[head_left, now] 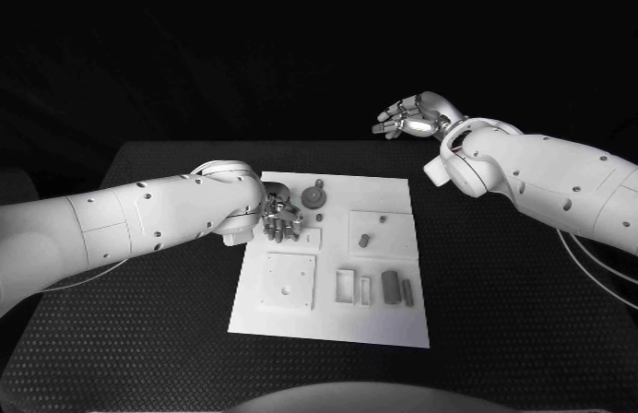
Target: Assemble the parts on the task board
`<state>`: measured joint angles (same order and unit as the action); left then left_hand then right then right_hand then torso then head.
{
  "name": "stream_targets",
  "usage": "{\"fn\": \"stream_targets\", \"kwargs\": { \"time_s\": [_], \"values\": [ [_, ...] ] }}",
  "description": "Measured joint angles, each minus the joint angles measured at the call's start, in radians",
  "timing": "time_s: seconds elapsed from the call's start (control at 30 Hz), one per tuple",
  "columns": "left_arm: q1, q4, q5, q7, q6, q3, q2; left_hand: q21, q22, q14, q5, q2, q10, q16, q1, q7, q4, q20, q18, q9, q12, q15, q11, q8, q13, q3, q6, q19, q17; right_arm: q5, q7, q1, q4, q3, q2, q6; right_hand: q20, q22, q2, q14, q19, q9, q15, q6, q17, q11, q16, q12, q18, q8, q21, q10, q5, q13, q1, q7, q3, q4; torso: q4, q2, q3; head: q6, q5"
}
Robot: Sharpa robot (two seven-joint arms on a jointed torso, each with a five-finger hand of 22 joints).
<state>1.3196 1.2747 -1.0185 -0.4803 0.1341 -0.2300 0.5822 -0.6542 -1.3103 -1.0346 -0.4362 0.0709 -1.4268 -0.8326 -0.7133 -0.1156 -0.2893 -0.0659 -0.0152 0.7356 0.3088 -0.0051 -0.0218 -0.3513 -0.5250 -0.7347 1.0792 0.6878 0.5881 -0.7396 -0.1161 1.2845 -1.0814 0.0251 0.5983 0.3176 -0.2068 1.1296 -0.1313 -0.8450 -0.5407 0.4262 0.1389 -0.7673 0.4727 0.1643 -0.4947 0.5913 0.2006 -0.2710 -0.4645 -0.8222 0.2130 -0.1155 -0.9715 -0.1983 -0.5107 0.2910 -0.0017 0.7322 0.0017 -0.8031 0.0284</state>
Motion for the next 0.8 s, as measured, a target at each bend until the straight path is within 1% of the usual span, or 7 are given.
{"fn": "stream_targets", "kwargs": {
  "time_s": [0.27,0.6,0.73,0.8],
  "values": [
    [-0.001,-0.001,-0.009,-0.001,0.001,0.0,-0.001,0.0,0.0,0.0,0.021,0.0,-0.002,0.0,0.0,0.0,0.004,0.0,0.0,0.004,0.0,0.0,-0.002,0.004,0.0,-0.004,0.0,0.0,-0.003,0.0,0.0,0.0,-0.001,0.0,0.001,0.0,0.0,0.001,0.0,0.0,0.0,0.0,0.0,0.0,-0.001,0.0,0.0,0.0,0.0,0.0,0.0,0.0,0.0,0.001,0.0,0.0,0.0,0.0,-0.0008,0.0,0.0005,-0.001,0.0],
    [-0.005,-0.003,-0.033,-0.002,0.002,0.001,-0.006,-0.008,0.0,0.0,0.023,-0.002,-0.004,-0.004,0.002,-0.002,0.005,0.0,0.0,0.008,0.0,0.0,-0.003,0.004,0.0,-0.003,0.003,0.0,-0.004,0.0,0.0,0.0,-0.005,0.0,0.001,0.0,0.0,0.002,0.0,0.0,0.0,-0.001,0.0,0.0,-0.002,0.0,0.0,0.0,0.0,0.0,0.0,0.0,0.0,0.002,0.0,0.0,0.003,-0.003,-0.0006,0.0,0.0006,-0.002,-0.001],
    [-0.007,-0.001,-0.049,-0.002,0.003,0.002,-0.007,-0.012,0.0,0.0,0.03,-0.003,-0.004,-0.004,0.003,-0.002,0.008,0.0,0.0,0.008,0.0,0.0,-0.003,0.005,0.0,0.0,0.005,0.0,-0.004,0.0,0.0,0.0,-0.005,0.0,0.001,-0.001,0.0,0.002,0.0,0.0,0.0,-0.001,0.0,0.0,-0.002,0.0,0.0,0.0,0.0,0.0,0.0,0.0,0.0,0.003,0.0,0.0,0.003,-0.003,-0.0006,0.0,0.0006,-0.002,-0.001],
    [-0.007,0.0,-0.055,-0.002,0.004,0.002,-0.008,-0.015,0.0,0.0,0.031,-0.004,-0.004,-0.004,0.004,-0.001,0.01,0.0,0.0,0.007,0.0,0.0,-0.003,0.007,0.0,-0.001,0.006,0.0,-0.004,0.0,0.0,0.0,-0.005,0.0,0.002,-0.001,0.0,0.002,0.0,0.0,0.0,-0.001,0.0,0.0,-0.002,-0.004,0.0,0.0,0.0,0.0,0.0,-0.004,0.0,0.003,0.0,0.0,0.003,-0.003,-0.0007,0.0,0.0006,-0.002,-0.002]
  ]
}}
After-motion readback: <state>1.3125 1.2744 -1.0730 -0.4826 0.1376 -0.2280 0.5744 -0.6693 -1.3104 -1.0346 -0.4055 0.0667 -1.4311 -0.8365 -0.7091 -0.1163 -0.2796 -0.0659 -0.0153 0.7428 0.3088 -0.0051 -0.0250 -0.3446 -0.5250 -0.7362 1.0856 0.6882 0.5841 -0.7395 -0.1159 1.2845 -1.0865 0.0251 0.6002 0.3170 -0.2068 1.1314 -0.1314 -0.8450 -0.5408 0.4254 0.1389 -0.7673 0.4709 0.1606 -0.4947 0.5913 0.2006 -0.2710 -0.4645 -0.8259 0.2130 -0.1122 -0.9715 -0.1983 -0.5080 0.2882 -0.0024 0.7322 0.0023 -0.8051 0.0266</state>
